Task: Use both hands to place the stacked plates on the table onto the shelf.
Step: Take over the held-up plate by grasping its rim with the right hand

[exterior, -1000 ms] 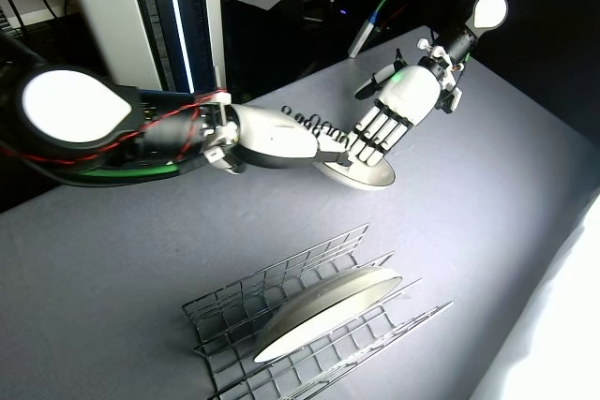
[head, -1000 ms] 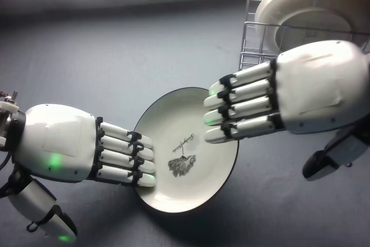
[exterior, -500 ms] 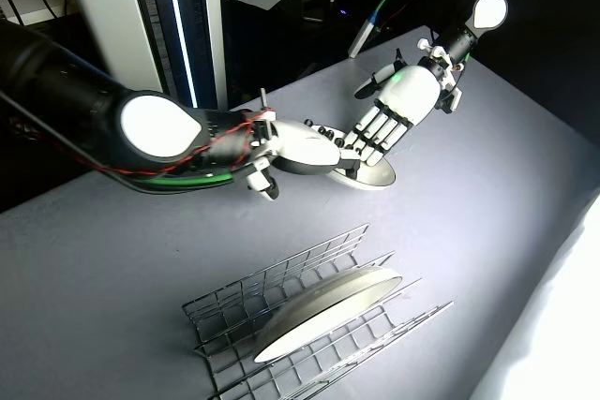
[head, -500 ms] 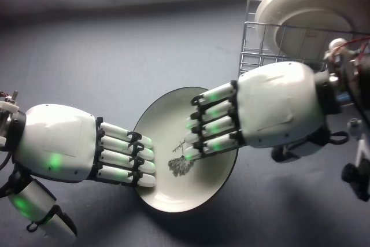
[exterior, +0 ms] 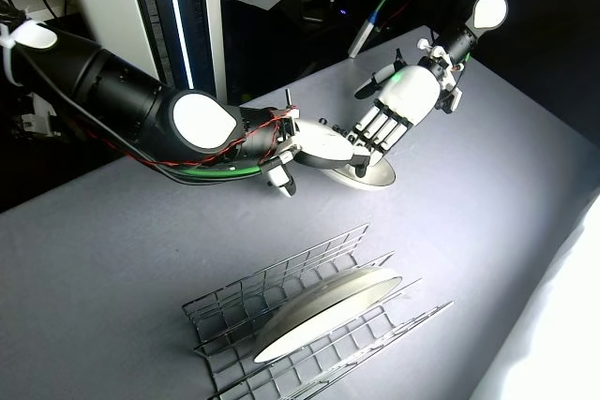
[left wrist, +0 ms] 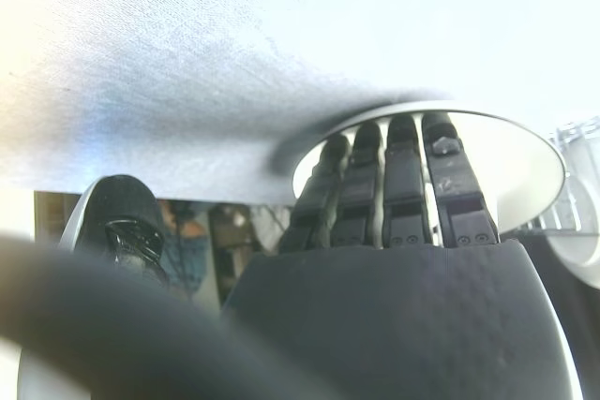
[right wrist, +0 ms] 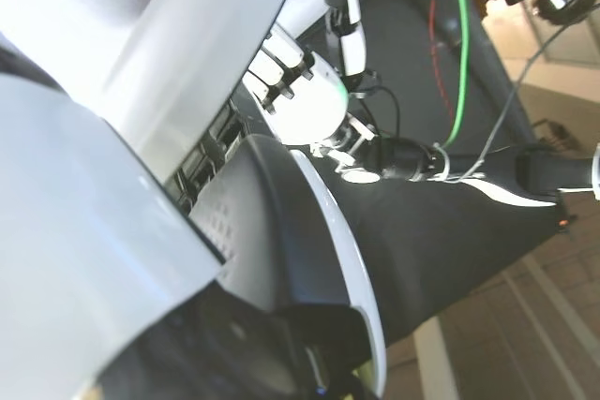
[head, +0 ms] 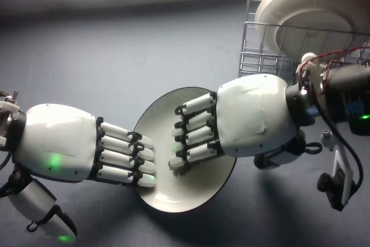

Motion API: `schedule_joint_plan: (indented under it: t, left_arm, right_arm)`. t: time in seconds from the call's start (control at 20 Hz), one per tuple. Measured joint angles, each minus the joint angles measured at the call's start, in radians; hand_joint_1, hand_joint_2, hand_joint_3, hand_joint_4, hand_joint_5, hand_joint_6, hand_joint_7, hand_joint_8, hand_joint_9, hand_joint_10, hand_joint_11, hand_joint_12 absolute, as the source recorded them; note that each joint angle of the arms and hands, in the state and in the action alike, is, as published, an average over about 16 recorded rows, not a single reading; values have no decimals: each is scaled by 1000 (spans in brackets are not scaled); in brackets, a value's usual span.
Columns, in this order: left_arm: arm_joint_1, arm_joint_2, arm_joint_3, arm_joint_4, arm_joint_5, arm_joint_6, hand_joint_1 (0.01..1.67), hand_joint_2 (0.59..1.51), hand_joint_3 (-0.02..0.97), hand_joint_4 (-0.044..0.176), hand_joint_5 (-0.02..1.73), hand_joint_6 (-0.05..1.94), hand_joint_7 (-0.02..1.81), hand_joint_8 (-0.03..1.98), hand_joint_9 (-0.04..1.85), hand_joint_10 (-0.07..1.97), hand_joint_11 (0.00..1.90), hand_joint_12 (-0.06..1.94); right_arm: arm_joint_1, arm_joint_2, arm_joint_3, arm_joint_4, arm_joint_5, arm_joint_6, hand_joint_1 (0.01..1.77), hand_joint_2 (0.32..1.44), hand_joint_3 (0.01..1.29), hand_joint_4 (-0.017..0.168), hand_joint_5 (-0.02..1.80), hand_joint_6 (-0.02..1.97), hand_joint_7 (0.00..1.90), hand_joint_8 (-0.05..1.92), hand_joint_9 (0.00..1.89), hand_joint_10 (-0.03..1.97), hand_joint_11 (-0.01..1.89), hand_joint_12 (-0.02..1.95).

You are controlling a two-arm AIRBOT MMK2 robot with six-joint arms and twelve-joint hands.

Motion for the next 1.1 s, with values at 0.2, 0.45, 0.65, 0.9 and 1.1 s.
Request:
schedule_joint_plan:
  t: [0.2, 0.45, 0.65, 0.9, 1.1]
  left_arm:
    - [0, 0, 0, 1, 0, 0, 22, 1139, 12, -12, -8, -34, -2, -13, -12, -18, 15, -20]
    - [0, 0, 0, -1, -2, 0, 21, 1139, 11, -12, -8, -34, -2, -13, -12, -19, 15, -21]
    - [-1, 0, 1, -2, -3, 0, 21, 1139, 12, -12, -9, -34, -2, -14, -10, -18, 14, -19]
    - [-12, 5, -2, 1, -4, -1, 22, 1139, 12, -11, -9, -35, 0, -12, -3, -11, 14, -10]
    - [-49, 25, -16, 10, -6, -6, 22, 1139, 12, -8, -6, -25, 4, -9, 5, -5, 14, -4]
  right_arm:
    - [-3, -13, 1, 4, -22, -5, 1168, 914, 14, 5, 195, 12, 240, 9, 254, 24, 14, 952]
    - [-5, -23, 5, 11, -35, -14, 1164, 928, 14, 5, 269, 8, 310, -2, 330, 26, 37, 1046]
    - [-7, -27, 11, 21, -28, -22, 1183, 944, 14, 2, 405, 8, 446, -10, 471, 33, 138, 1107]
    - [-10, -31, 18, 35, -9, -32, 1216, 962, 14, -2, 596, 46, 651, 19, 668, 149, 362, 1161]
    - [-9, -27, 22, 45, 6, -36, 1250, 970, 14, -4, 729, 83, 813, 57, 830, 393, 554, 1151]
